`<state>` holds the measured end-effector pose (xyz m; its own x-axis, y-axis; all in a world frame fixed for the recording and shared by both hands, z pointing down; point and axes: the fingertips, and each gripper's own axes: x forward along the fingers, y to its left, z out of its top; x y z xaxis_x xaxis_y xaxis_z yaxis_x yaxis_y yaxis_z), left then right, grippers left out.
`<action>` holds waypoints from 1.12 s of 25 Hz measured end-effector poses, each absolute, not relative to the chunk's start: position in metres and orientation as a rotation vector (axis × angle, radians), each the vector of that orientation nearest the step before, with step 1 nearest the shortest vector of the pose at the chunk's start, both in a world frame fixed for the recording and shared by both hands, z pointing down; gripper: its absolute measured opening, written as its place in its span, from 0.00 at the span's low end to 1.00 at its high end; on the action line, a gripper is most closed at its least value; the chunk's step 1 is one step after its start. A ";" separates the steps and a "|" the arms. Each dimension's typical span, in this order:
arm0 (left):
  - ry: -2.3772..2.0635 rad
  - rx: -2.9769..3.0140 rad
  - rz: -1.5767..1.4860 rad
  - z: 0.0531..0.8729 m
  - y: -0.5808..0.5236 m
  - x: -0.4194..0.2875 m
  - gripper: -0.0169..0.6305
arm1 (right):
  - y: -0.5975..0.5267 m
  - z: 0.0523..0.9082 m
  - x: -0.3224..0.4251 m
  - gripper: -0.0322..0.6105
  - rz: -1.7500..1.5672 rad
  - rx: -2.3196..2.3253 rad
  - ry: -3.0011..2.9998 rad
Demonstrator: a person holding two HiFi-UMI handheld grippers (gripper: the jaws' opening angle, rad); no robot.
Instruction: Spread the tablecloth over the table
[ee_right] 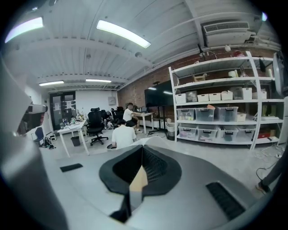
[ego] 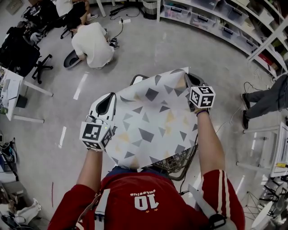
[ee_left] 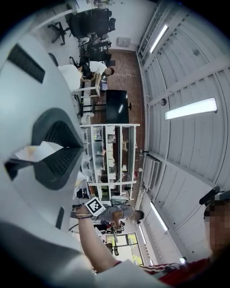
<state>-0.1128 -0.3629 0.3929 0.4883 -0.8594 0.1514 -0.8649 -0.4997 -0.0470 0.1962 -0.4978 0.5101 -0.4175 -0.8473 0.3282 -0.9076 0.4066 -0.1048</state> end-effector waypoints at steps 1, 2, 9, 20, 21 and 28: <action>-1.548 2.677 0.242 0.395 -0.365 -0.113 0.04 | -0.503 0.513 0.197 0.07 0.393 1.564 -2.423; -1.545 2.675 0.245 0.396 -0.366 -0.113 0.04 | -0.508 0.517 0.199 0.07 0.394 1.580 -2.405; -1.545 2.634 0.275 0.413 -0.369 -0.124 0.04 | -0.537 0.545 0.210 0.07 0.434 1.658 -2.293; -1.580 2.568 0.327 0.435 -0.365 -0.148 0.04 | -0.568 0.576 0.224 0.09 0.469 1.738 -2.165; -1.586 2.562 0.325 0.435 -0.366 -0.150 0.04 | -0.569 0.578 0.225 0.10 0.475 1.740 -2.161; -1.588 2.557 0.318 0.435 -0.371 -0.147 0.04 | -0.565 0.576 0.236 0.17 0.498 1.793 -2.180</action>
<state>-0.1467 -0.3712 0.4346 0.4296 -0.8713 0.2372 -0.8954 -0.4451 -0.0133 0.2359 -0.5653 0.5757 -0.1944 -0.8864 0.4201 -0.9809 0.1729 -0.0892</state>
